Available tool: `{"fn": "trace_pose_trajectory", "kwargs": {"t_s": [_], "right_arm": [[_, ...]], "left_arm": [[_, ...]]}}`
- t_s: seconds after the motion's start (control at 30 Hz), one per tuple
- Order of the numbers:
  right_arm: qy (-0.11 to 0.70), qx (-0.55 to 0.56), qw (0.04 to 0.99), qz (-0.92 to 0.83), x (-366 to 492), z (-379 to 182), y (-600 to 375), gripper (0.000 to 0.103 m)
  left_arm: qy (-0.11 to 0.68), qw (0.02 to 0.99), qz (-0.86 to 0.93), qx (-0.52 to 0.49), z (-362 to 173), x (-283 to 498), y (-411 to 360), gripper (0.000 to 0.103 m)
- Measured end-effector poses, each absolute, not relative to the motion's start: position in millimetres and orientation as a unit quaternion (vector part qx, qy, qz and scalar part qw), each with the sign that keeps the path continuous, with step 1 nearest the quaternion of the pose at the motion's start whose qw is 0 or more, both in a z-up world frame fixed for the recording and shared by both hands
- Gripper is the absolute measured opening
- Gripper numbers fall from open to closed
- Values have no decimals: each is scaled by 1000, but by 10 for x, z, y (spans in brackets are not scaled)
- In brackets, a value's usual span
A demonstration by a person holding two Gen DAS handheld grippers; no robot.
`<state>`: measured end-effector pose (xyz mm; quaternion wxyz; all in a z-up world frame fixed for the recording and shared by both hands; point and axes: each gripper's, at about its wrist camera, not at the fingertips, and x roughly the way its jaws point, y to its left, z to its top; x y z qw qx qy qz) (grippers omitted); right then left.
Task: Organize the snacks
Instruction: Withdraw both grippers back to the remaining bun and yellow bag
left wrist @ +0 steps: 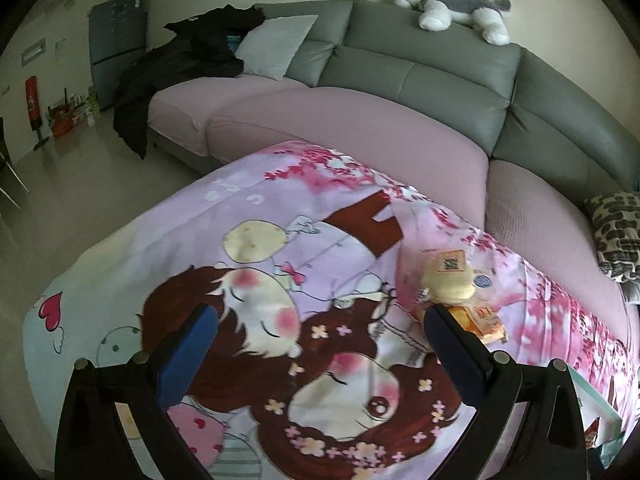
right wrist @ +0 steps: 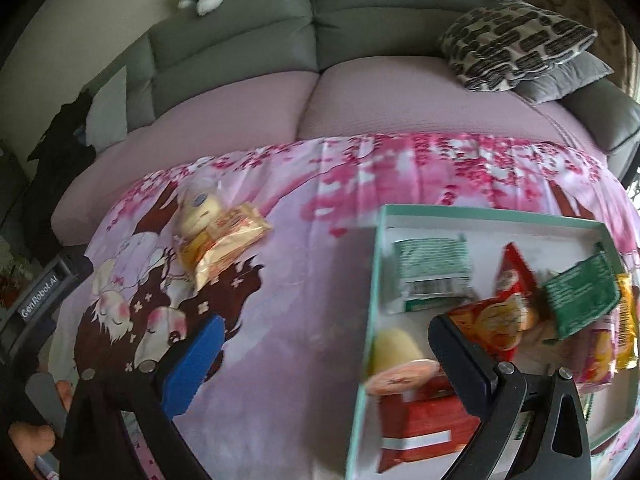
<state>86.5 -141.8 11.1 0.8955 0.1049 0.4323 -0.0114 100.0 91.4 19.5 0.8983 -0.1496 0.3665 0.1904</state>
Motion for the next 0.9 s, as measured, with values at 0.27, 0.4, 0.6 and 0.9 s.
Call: {"fn": "trace_pose_trajectory", "kwargs": {"t_s": [0.27,0.4,0.6,0.9], "right_arm": [[428,92,899,12,952,33,-1188,103],[426,95,899,30,1028,-30,-1095,103],[420,99,901,43,1146,-80,-991,103],[408,89,908,45,1347,-82,-911,103]], "left_arm": [[368,893,202,-165,127,987,1142,103],[375,891,187,-174,35,1039,1152,103],[388,891,166,-167,-97,1132,1090,103],[414,884,147,-161,-307,1304,994,103]]}}
